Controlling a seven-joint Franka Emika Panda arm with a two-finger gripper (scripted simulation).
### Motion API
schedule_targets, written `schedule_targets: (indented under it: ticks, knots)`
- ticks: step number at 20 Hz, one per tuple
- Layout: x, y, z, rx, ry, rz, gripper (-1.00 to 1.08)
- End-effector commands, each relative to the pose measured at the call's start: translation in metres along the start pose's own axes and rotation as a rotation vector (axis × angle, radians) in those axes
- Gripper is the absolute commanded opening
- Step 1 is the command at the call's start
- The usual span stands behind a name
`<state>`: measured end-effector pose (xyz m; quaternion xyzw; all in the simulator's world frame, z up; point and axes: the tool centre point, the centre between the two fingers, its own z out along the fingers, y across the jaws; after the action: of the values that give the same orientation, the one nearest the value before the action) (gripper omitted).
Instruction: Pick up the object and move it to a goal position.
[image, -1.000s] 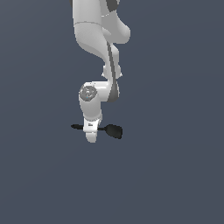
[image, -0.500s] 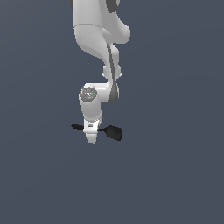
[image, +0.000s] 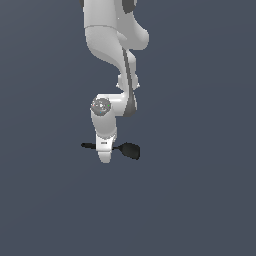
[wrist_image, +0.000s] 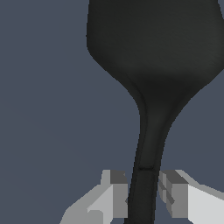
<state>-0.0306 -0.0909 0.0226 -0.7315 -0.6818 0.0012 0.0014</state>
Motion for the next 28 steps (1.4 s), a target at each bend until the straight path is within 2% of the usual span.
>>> schedule_targets:
  ticks: [1,10,28]
  knots:
    - [0.003,0.002,-0.009,-0.003,0.0,0.0,-1.0]
    - [0.026,0.007,-0.071,-0.002,-0.001,-0.002,-1.0]
    - [0.097,0.028,-0.268,-0.003,0.001,-0.004,-1.0]
